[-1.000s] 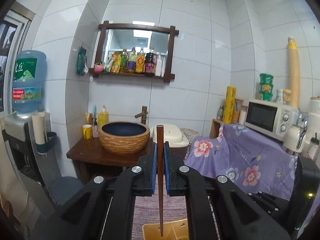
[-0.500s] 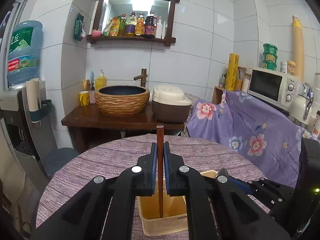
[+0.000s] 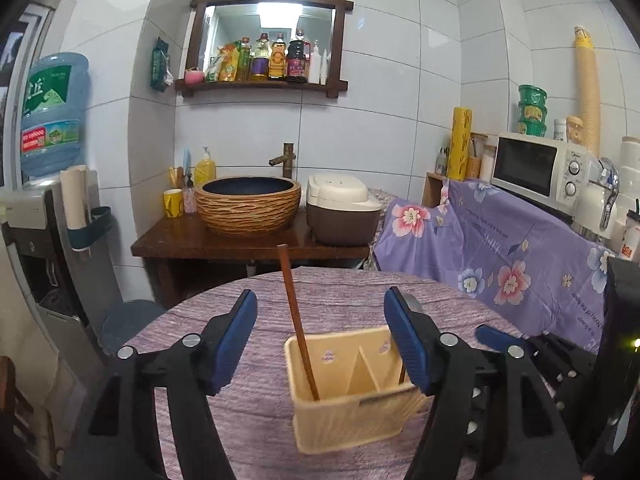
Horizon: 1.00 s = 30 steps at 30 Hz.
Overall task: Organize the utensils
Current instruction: 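Carry the chopstick with the left tool while the right tool carries spoons into the holder, then grasp the steel ladle spoon with the right tool while the left tool approaches a black chopstick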
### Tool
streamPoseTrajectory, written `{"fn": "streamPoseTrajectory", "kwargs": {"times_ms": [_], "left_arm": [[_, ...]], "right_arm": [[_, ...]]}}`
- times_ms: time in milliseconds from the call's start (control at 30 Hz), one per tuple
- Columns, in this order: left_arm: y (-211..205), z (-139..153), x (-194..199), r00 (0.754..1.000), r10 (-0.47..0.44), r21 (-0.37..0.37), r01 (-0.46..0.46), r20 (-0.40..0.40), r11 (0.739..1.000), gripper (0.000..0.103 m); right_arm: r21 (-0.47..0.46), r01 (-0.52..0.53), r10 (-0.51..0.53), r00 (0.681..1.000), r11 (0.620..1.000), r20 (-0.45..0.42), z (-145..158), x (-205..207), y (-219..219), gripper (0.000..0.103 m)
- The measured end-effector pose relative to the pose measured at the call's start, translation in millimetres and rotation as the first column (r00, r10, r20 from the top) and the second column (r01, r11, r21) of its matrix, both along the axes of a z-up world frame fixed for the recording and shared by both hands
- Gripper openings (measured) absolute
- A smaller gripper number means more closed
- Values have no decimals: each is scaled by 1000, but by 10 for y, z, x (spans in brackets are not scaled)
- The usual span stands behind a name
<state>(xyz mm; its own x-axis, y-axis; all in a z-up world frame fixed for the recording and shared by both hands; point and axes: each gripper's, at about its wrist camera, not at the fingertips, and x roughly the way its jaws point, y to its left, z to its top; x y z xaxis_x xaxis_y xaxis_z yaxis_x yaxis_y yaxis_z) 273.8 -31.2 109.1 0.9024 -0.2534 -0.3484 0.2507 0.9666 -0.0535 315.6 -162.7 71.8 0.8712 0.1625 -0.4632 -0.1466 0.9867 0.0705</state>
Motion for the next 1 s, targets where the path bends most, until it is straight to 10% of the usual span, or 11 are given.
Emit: {"fn": "streamPoseTrajectory", "kwargs": {"times_ms": [367, 733, 1000], "left_arm": [[405, -672, -643, 975, 67, 69, -54, -212, 996, 73], [235, -1634, -1005, 896, 42, 114, 10, -442, 993, 41], [163, -1779, -1092, 877, 40, 114, 17, -479, 993, 38]], "right_arm": [[-28, -9, 4, 988, 1000, -156, -450, -732, 7, 68], [-20, 63, -66, 959, 998, -277, -1127, -1236, -35, 68], [-7, 87, -85, 954, 996, -289, -1212, -1316, -103, 68]]}}
